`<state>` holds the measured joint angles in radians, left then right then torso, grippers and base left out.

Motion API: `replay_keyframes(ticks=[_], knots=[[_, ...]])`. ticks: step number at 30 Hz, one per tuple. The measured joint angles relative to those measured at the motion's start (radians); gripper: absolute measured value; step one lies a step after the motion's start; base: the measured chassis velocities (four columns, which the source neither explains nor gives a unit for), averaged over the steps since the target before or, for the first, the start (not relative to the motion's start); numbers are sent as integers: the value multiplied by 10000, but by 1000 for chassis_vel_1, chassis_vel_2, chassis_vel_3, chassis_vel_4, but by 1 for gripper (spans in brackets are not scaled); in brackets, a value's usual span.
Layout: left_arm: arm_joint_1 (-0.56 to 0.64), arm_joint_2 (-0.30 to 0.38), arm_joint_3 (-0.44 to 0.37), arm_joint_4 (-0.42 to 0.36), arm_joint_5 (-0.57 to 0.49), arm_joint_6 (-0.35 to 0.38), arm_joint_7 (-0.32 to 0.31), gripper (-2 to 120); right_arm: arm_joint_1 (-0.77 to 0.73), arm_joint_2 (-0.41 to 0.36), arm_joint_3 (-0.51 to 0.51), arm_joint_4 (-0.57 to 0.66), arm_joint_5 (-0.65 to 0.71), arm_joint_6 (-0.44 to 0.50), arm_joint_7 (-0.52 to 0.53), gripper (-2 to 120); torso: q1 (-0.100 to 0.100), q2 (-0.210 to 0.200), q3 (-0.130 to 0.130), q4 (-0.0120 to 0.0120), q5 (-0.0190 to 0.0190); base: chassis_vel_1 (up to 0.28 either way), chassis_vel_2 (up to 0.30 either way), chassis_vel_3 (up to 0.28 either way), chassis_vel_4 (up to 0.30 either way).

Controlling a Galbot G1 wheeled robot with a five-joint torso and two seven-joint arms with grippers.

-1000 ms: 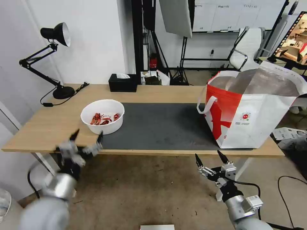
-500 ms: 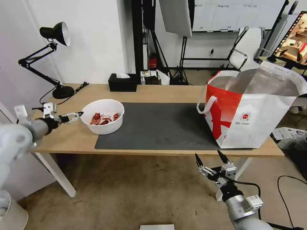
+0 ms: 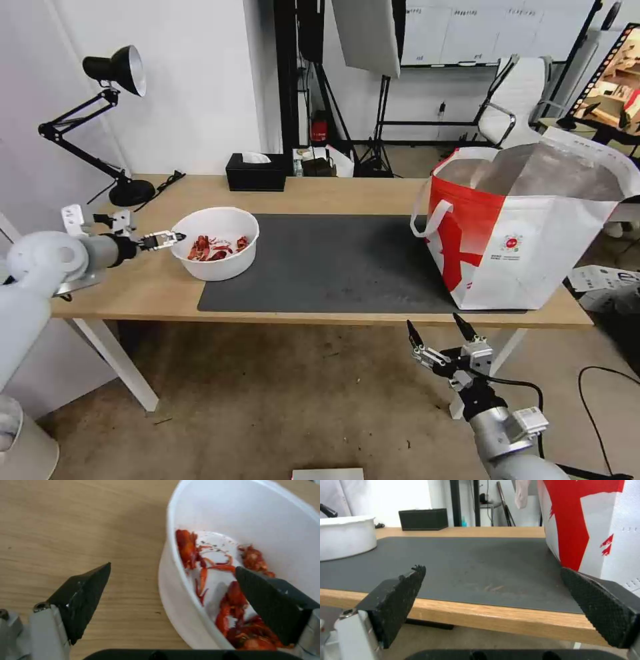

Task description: Pick up the trash from the table and place it into the takeout bag.

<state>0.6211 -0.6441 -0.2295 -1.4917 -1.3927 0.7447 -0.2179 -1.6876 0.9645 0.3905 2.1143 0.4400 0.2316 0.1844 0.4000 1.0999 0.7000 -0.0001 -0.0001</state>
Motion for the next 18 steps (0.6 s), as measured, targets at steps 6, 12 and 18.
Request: replay_keyframes(ticks=[6, 12, 18], knots=[[-287, -133, 318, 246, -170, -39, -540, 90, 0, 0, 0, 0, 1, 0, 1, 100, 0, 0, 0, 1, 2, 0, 0, 0, 0], [-427, -262, 513, 247, -494, -63, -885, 67, 0, -1, 0, 0, 1, 0, 1, 100, 0, 1, -1, 0, 2, 0, 0, 0, 0], [-456, -356, 620, 324, -534, -74, -1040, 43, 0, -1, 0, 1, 1, 0, 1, 100, 0, 0, -1, 1, 1, 0, 0, 0, 0]])
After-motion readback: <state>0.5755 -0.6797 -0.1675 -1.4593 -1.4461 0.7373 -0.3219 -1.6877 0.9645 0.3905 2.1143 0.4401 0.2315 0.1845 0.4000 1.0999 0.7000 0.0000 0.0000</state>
